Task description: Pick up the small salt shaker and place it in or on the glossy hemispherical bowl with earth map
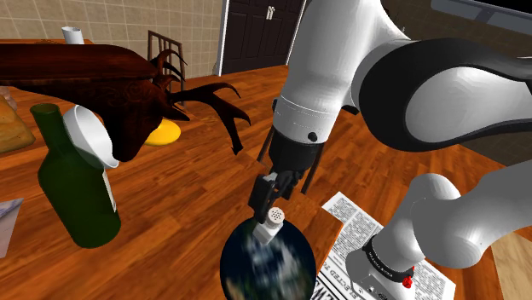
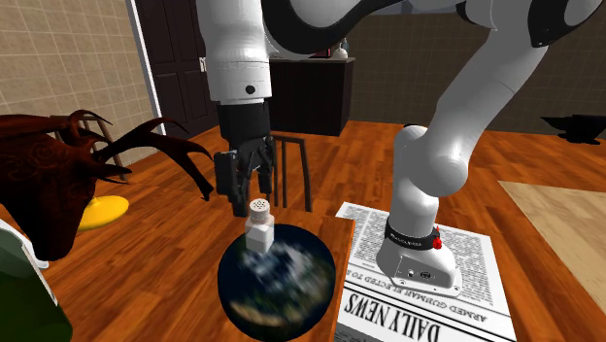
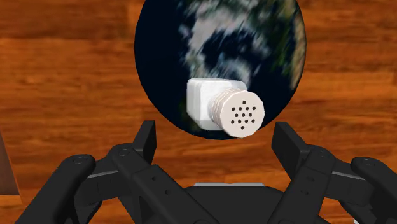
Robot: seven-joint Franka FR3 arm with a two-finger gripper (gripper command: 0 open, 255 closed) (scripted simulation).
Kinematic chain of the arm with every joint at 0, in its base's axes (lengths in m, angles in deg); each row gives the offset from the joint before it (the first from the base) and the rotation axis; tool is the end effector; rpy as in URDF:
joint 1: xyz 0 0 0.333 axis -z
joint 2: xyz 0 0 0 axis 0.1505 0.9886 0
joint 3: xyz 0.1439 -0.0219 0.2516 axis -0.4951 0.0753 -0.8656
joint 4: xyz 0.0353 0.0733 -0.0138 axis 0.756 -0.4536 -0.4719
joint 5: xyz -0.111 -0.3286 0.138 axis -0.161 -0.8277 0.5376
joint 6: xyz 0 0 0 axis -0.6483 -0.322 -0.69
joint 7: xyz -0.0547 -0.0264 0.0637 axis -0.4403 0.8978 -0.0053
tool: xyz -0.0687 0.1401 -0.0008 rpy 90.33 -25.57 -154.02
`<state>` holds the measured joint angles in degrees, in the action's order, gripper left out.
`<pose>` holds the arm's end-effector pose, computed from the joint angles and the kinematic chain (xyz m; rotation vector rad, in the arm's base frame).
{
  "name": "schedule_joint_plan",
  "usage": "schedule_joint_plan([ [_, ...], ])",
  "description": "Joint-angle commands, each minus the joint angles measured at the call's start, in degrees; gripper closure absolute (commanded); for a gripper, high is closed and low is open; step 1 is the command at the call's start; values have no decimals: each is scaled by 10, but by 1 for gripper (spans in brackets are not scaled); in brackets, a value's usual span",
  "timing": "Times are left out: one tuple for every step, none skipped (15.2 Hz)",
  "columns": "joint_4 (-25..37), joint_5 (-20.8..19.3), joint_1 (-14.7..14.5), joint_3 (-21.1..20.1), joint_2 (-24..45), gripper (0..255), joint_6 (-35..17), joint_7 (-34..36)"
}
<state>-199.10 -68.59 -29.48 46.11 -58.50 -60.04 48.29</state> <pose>0.2542 0.3169 0.4249 -3.0277 -0.2230 0.1474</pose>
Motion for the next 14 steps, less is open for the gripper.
schedule_joint_plan([
  [0,0,0,0,0,0,0,0],
  [0,0,0,0,0,0,0,0],
  [16,-4,2,5,-3,0,19,1],
  [33,-7,4,10,-5,0,39,2],
  [51,-11,5,15,-6,0,58,3],
  [65,-13,7,19,-6,0,73,3],
  [65,-13,7,19,-6,0,73,3],
  [65,-13,7,19,-6,0,73,3],
  [65,-13,7,19,-6,0,73,3],
  [65,-13,7,19,-6,0,73,3],
  [65,-13,7,19,-6,0,73,3],
  [65,-13,7,19,-6,0,73,3],
  [65,-13,7,19,-6,0,73,3],
  [65,-13,7,19,-6,0,73,3],
])
